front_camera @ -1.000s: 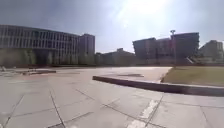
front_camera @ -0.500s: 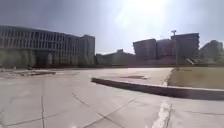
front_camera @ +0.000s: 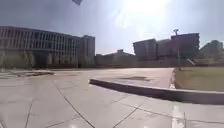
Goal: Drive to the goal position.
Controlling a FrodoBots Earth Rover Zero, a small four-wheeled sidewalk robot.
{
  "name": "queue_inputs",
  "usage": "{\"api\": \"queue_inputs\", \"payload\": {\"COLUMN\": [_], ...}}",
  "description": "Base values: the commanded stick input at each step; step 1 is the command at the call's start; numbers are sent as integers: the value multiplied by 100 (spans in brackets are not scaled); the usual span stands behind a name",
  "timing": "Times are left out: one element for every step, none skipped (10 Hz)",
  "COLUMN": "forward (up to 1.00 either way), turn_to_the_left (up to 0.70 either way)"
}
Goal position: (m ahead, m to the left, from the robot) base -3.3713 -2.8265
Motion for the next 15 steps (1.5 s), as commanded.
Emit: {"api": "queue_inputs", "payload": {"forward": [70, 70, 70, 70, 70, 70, 70, 70, 70, 70, 70, 70, 70, 70, 70], "turn_to_the_left": [1, 1, 1, 1, 1, 1, 1, 1, 1, 1, 1, 1, 1, 1, 1]}}
